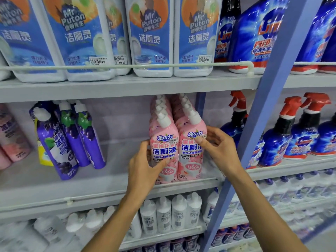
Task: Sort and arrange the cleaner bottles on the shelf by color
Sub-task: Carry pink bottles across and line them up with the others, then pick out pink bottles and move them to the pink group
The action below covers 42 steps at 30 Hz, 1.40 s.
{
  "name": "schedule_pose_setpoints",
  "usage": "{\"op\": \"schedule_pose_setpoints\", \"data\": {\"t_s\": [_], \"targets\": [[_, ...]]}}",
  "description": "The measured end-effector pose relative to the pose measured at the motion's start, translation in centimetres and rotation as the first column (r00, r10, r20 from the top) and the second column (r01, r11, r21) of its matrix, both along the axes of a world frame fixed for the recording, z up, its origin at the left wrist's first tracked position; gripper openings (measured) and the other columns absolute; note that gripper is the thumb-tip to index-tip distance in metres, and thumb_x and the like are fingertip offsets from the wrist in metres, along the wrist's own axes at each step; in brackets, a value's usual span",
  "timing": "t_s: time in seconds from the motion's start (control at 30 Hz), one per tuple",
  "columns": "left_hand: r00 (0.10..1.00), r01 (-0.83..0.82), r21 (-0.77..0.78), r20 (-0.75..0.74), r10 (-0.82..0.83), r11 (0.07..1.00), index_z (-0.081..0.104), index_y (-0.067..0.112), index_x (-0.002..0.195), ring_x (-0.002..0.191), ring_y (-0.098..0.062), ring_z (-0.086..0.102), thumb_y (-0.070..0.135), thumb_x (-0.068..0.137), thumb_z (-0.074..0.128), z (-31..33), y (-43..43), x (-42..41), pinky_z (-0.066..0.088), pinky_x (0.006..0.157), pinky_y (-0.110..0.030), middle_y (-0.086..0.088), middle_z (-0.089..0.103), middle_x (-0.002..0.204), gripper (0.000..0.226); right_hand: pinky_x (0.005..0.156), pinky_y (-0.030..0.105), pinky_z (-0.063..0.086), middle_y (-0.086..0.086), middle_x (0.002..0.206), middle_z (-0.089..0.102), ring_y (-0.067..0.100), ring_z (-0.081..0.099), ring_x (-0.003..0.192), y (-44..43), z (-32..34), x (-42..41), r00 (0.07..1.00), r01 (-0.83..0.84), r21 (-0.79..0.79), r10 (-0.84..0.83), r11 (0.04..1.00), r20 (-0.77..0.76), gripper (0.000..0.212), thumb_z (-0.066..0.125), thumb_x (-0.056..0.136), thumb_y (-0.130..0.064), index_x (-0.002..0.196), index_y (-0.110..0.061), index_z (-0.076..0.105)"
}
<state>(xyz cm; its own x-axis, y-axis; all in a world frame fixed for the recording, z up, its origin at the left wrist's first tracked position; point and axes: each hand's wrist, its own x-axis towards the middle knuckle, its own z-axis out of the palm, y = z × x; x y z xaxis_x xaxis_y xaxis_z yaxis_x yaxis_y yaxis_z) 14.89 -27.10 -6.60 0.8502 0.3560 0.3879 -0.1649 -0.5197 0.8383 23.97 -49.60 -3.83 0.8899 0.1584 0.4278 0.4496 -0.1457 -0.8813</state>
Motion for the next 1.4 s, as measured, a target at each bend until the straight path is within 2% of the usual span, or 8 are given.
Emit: {"op": "schedule_pose_setpoints", "data": {"t_s": [0.17, 0.4, 0.57, 0.7, 0.87, 1.0, 1.2, 1.4], "targets": [[1.000, 0.001, 0.026, -0.010, 0.000, 1.000, 0.056, 0.032, 0.117, 0.090, 0.005, 0.067, 0.044, 0.074, 0.089, -0.2, 0.4, 0.0, 0.058, 0.080, -0.027, 0.020, 0.072, 0.105, 0.055, 0.094, 0.025, 0.058, -0.006, 0.117, 0.075, 0.006, 0.070, 0.109, 0.8, -0.2, -1.1, 0.999, 0.052, 0.007, -0.052, 0.999, 0.003, 0.046, 0.077, 0.090, -0.030, 0.131, -0.013, 0.066], [0.990, 0.134, -0.133, -0.015, -0.137, 0.982, 0.054, 0.035, 0.132, 0.106, 0.002, 0.066, 0.043, 0.095, 0.069, 0.2, 2.1, -0.9, 0.055, 0.094, -0.029, 0.017, 0.069, 0.115, 0.041, 0.103, 0.041, 0.054, -0.015, 0.124, 0.071, 0.003, 0.066, 0.116, 1.8, -0.8, -5.3, 0.989, 0.130, -0.059, -0.134, 0.990, -0.062, 0.044, 0.047, 0.102, -0.060, 0.134, -0.033, 0.063], [0.990, 0.133, -0.274, -0.016, -0.143, 0.953, 0.049, 0.025, 0.147, 0.109, 0.006, 0.057, 0.055, 0.097, 0.054, 0.9, 7.0, -4.5, 0.039, 0.086, -0.009, 0.007, 0.060, 0.130, 0.059, 0.116, 0.045, 0.042, -0.018, 0.133, 0.065, 0.004, 0.058, 0.128, 2.8, -1.1, -10.6, 0.958, 0.206, 0.021, -0.198, 0.978, -0.206, 0.059, 0.034, 0.091, -0.084, 0.128, -0.047, 0.063], [0.989, 0.139, -0.371, 0.008, -0.146, 0.918, 0.045, 0.029, 0.152, 0.127, -0.004, 0.055, 0.069, 0.088, 0.060, 0.4, 12.9, -9.1, 0.038, 0.094, -0.014, 0.008, 0.055, 0.141, 0.077, 0.119, 0.041, 0.040, -0.013, 0.142, 0.058, -0.001, 0.054, 0.129, 6.2, -1.2, -15.2, 0.947, 0.204, 0.093, -0.172, 0.975, -0.272, 0.064, 0.032, 0.101, -0.064, 0.150, -0.026, 0.049], [0.997, 0.069, -0.413, 0.010, -0.072, 0.908, 0.043, 0.028, 0.153, 0.130, -0.004, 0.056, 0.076, 0.072, 0.065, -0.6, 21.5, -15.1, 0.042, 0.103, -0.022, 0.006, 0.057, 0.146, 0.097, 0.119, 0.041, 0.040, -0.013, 0.149, 0.054, 0.004, 0.052, 0.135, 14.7, -1.9, -19.1, 0.957, 0.119, 0.096, -0.088, 0.988, -0.277, 0.066, 0.036, 0.100, -0.068, 0.151, -0.029, 0.047], [0.999, -0.031, -0.417, -0.003, 0.033, 0.908, 0.045, 0.026, 0.151, 0.133, -0.007, 0.052, 0.063, 0.085, 0.070, -0.8, 28.0, -19.5, 0.041, 0.106, -0.026, 0.002, 0.054, 0.149, 0.080, 0.117, 0.042, 0.042, -0.011, 0.142, 0.056, 0.009, 0.053, 0.134, 23.2, -1.7, -21.1, 0.964, 0.018, 0.121, 0.015, 0.992, -0.265, 0.067, 0.035, 0.095, -0.067, 0.145, -0.025, 0.051], [0.982, -0.167, -0.389, 0.012, 0.186, 0.906, 0.044, 0.023, 0.152, 0.132, -0.008, 0.054, 0.058, 0.085, 0.069, 0.3, 35.7, -23.0, 0.041, 0.113, -0.033, 0.004, 0.054, 0.149, 0.079, 0.106, 0.031, 0.048, -0.035, 0.109, 0.069, -0.008, 0.062, 0.115, 34.1, -0.3, -21.0, 0.945, -0.172, 0.107, 0.194, 0.979, -0.262, 0.025, 0.037, 0.107, -0.050, 0.111, -0.048, 0.062], [0.945, -0.279, -0.382, 0.053, 0.322, 0.881, 0.051, 0.018, 0.148, 0.127, -0.008, 0.058, 0.040, 0.095, 0.068, 2.0, 40.6, -22.7, 0.045, 0.107, -0.028, -0.002, 0.060, 0.142, 0.060, 0.099, 0.026, 0.053, -0.016, 0.112, 0.071, -0.007, 0.066, 0.105, 43.3, 1.1, -18.1, 0.929, -0.286, 0.071, 0.295, 0.955, -0.221, 0.029, 0.046, 0.103, -0.055, 0.113, -0.035, 0.066]]}}
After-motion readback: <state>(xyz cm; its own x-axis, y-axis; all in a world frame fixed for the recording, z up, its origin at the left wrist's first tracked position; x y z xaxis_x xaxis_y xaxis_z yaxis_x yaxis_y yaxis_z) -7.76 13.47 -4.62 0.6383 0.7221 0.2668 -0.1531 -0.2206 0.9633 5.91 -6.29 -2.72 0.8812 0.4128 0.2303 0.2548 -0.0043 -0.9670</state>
